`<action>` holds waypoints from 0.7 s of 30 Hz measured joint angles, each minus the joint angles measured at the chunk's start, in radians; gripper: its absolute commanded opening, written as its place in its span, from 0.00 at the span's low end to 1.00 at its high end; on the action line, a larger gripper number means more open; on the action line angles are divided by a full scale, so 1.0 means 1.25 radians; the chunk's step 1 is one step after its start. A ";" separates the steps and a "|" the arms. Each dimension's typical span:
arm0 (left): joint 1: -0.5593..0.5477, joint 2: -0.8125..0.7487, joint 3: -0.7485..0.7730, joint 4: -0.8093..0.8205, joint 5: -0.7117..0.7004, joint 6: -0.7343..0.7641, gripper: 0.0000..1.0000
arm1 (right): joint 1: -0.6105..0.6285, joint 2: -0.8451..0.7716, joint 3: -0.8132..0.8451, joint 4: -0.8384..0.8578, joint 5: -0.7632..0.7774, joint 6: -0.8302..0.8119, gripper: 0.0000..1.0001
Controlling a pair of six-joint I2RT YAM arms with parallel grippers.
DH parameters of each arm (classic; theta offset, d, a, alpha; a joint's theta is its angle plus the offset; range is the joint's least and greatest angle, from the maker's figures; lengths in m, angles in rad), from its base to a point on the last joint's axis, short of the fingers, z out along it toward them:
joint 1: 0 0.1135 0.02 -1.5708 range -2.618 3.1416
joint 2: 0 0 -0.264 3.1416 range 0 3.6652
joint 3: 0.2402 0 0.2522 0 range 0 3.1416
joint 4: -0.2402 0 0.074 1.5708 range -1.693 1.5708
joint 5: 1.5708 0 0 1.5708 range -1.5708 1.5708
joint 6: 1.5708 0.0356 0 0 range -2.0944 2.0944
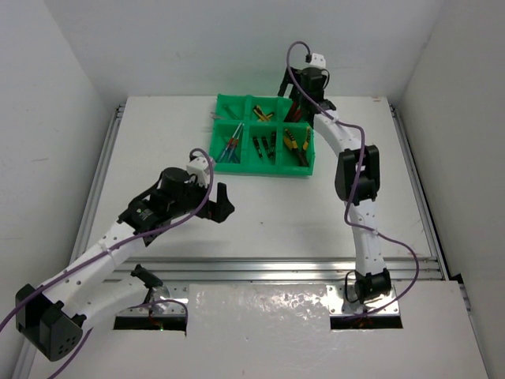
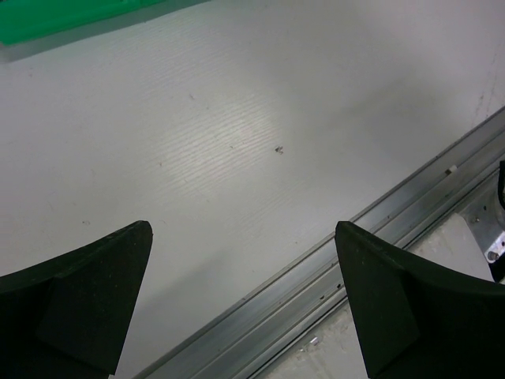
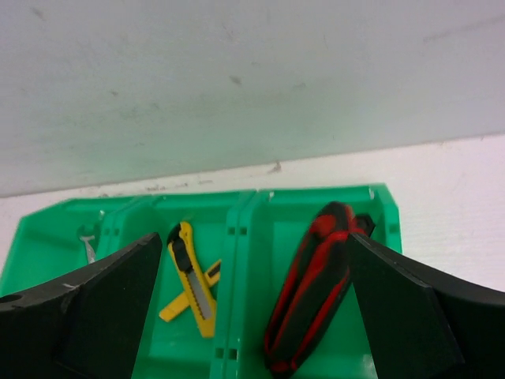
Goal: Sort the tools into containers
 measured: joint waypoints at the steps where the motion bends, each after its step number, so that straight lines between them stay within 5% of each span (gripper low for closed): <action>1: 0.000 -0.001 0.000 0.000 -0.010 0.000 1.00 | 0.000 0.000 0.013 -0.011 -0.003 -0.011 0.99; 12: 0.134 -0.023 0.000 0.000 -0.087 -0.031 1.00 | -0.005 -0.129 0.043 -0.113 0.043 -0.134 0.99; 21: 0.242 -0.098 0.062 -0.006 -0.309 -0.074 1.00 | 0.067 -0.775 -0.508 -0.254 0.054 -0.186 0.99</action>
